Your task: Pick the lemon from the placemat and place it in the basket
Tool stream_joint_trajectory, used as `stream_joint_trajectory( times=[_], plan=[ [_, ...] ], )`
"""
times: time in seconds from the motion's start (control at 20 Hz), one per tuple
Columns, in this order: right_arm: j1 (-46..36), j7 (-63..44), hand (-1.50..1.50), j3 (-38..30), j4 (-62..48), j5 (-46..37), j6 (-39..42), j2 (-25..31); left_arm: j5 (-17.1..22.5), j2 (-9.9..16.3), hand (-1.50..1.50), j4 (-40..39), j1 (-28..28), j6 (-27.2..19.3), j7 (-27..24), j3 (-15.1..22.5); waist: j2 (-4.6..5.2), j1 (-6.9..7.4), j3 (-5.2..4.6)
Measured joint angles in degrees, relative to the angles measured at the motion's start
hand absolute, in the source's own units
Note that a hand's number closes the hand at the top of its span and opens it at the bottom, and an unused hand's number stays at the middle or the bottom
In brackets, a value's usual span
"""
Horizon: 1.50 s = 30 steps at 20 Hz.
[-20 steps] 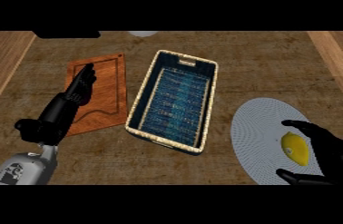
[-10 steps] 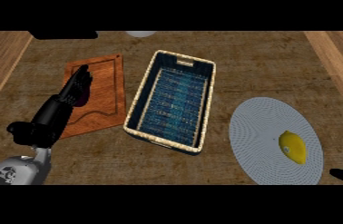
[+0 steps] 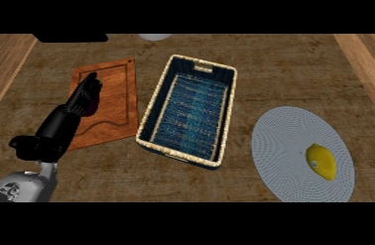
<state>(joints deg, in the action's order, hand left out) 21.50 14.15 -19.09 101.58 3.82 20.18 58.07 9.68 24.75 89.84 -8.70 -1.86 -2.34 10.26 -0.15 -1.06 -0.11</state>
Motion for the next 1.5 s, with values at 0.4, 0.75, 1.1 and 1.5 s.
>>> stream_joint_trajectory(
  times=[0.4, 0.75, 1.1, 1.5],
  plan=[
    [5.25, 4.94, -1.5, -10.94, -2.16, -0.31, 13.02, -0.6, -1.7, -1.93, 0.0, 0.06, -0.85, 0.98, 1.24, -1.26, -0.01, 0.09, 0.07],
    [0.54, 9.18, -1.5, -9.5, -7.33, -8.4, 13.73, -7.39, -2.95, -3.38, 0.0, -1.37, -2.52, 3.13, 1.83, -3.03, 0.12, 0.75, 0.12],
    [-6.06, 10.23, -1.5, -4.15, -12.49, -14.58, 10.18, -15.63, -4.31, -4.64, 0.0, -0.7, -0.95, 4.63, 1.15, -3.88, 0.16, 1.12, 0.12],
    [-11.08, 13.53, -1.5, -0.15, -18.18, -23.54, 3.83, -23.46, -5.95, -6.28, 0.0, -0.2, -1.05, 6.45, 2.32, -5.73, 0.16, 1.08, 0.14]
  ],
)
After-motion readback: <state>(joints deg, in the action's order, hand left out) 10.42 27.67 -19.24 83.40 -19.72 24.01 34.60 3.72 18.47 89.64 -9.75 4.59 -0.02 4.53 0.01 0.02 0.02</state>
